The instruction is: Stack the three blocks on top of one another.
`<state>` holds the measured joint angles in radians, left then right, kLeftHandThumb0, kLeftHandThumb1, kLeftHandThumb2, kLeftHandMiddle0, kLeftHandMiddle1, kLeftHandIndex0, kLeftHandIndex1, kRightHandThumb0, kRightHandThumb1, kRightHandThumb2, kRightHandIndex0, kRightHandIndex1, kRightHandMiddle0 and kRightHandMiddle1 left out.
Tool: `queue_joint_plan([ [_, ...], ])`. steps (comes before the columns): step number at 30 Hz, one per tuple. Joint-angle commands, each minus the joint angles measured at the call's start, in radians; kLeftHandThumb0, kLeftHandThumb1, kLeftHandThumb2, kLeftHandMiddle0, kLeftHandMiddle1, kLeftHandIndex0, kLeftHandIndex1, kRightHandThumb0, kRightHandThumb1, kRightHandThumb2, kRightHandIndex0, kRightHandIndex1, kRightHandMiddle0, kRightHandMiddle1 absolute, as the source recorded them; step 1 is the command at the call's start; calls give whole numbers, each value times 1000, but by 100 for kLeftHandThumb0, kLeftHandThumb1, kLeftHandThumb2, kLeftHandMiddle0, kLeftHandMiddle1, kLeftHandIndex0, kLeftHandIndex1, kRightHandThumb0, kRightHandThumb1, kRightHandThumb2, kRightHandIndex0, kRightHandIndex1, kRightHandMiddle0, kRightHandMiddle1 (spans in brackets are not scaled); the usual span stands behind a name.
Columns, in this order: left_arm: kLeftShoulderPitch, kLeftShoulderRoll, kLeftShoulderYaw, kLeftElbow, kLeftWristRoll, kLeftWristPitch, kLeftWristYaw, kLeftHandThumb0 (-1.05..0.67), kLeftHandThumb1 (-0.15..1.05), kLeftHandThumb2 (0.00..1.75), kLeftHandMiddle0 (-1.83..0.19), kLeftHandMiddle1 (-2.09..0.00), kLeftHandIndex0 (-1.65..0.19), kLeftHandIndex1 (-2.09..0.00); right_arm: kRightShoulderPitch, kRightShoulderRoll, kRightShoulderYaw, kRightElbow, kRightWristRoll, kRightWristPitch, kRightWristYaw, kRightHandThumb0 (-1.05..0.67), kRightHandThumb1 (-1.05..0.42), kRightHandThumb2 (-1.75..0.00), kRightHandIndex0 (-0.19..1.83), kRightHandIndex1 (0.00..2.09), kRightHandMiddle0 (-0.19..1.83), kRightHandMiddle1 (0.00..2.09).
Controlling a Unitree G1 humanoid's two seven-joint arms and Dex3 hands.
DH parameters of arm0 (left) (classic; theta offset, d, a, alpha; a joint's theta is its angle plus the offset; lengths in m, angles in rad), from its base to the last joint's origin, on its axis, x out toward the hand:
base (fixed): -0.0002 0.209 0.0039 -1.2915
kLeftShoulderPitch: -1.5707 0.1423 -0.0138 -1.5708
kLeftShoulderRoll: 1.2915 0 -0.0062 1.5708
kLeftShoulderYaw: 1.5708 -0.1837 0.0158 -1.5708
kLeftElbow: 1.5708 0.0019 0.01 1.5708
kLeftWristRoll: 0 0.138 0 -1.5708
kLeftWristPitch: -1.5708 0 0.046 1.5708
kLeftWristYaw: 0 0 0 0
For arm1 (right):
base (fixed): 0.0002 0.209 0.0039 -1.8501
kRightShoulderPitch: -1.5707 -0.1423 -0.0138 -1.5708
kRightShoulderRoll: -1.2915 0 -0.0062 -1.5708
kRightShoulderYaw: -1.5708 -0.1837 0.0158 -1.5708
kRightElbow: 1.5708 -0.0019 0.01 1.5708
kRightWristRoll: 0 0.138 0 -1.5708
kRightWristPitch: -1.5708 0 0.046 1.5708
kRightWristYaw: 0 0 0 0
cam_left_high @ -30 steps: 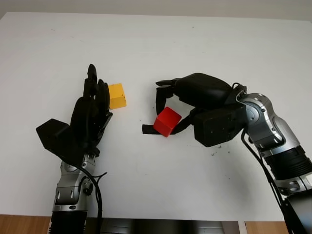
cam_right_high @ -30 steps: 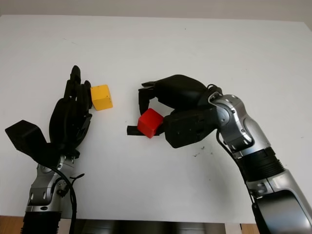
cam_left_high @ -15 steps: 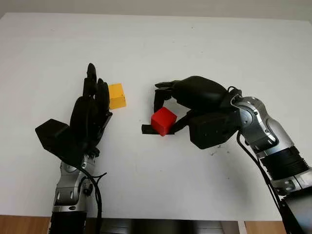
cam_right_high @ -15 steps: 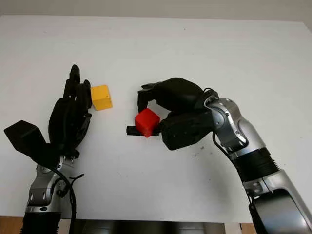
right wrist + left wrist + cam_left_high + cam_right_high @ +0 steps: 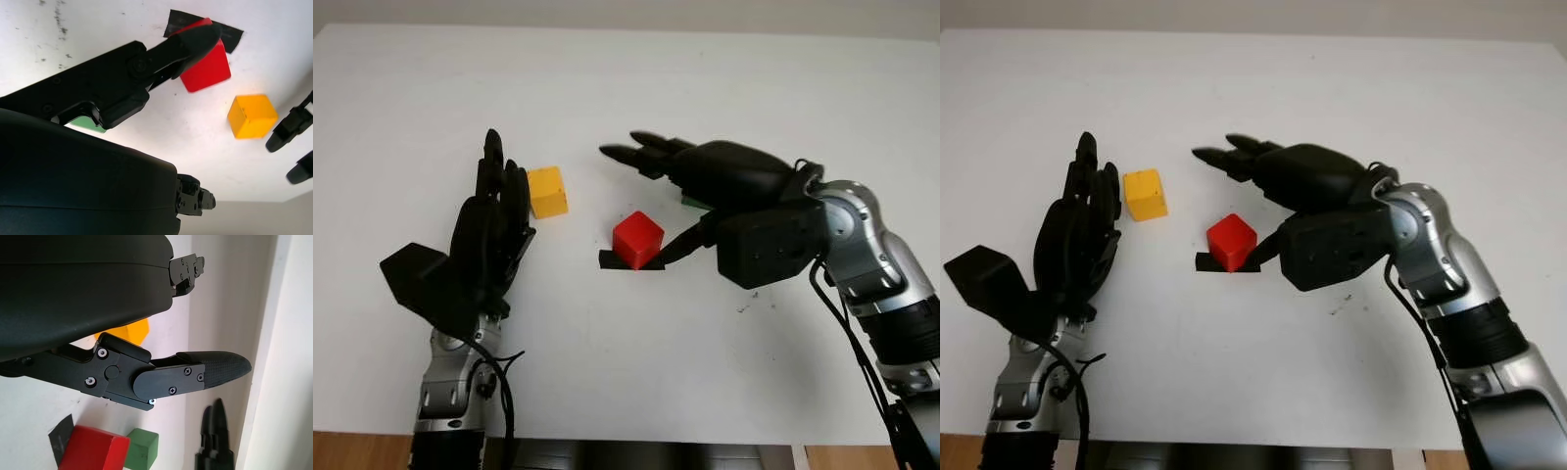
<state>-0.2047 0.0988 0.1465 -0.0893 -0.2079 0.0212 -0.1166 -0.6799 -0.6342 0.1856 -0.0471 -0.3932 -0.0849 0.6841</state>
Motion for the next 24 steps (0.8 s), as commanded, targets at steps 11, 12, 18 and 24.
queue_joint_plan([
  [11, -36, 162, 43, -92, 265, -68, 107, -70, 105, 36, -11, -11, -7, -14, 35, 73, -305, -69, 429, 218, -58, -83, -103, -15, -18, 1, -18, 1],
  [12, -54, 184, 38, -79, 340, -68, 145, -69, 105, 32, -21, -10, -15, -15, 47, 96, -306, -68, 424, 229, -107, -79, -104, -19, -17, 2, -16, 2],
  [18, -150, 366, 3, 5, 548, -24, 111, -71, 105, 12, -24, -3, -32, -15, 102, 164, -291, -33, 386, 235, -262, -76, -105, -30, -10, 5, -10, 5],
  [24, -317, 567, -102, 119, 640, 44, -142, -85, 103, 6, -8, -3, -29, -8, 125, 192, -275, -38, 331, 260, -363, -71, -105, -57, -15, 3, -15, 2],
])
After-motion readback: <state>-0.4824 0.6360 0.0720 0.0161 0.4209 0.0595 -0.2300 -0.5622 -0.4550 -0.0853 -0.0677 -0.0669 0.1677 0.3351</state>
